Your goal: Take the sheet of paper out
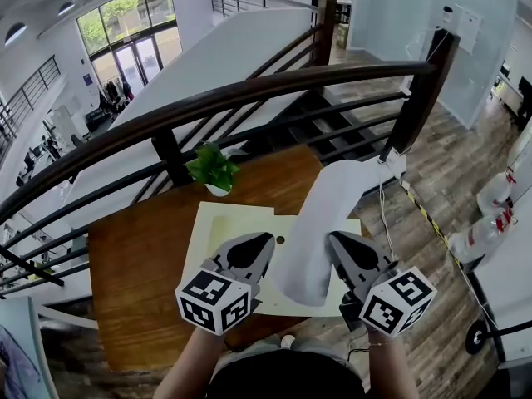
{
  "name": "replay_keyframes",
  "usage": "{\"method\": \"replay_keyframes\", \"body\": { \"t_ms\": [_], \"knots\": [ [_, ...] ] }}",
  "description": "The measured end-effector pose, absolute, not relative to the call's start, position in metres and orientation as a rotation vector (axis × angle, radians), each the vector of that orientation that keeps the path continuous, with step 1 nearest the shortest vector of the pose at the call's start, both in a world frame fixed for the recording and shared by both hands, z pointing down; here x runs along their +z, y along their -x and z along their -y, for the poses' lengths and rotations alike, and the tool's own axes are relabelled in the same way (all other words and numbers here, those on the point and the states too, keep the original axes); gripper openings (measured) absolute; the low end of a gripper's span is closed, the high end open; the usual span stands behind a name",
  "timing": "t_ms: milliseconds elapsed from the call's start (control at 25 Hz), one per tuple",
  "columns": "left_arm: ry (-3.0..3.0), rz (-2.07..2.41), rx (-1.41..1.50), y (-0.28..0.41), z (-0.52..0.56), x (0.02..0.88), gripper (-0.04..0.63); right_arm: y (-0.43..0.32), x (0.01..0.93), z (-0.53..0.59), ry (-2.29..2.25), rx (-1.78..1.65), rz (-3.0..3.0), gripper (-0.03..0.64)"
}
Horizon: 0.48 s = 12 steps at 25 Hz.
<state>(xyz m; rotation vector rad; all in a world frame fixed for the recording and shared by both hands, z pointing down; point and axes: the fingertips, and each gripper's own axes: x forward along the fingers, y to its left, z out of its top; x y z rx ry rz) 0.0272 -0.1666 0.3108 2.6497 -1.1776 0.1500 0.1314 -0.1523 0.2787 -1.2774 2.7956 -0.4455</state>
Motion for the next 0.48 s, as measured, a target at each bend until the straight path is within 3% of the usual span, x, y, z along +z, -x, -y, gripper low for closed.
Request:
{"method": "replay_keyframes", "body": {
  "t_ms": [480],
  "knots": [
    [-2.623, 1.182, 0.143, -0.0246, 0.1705, 0.3149, 0.028, -0.1309, 0.2807, 0.1563, 1.309, -0.435, -2.785, 0.026]
  ]
}}
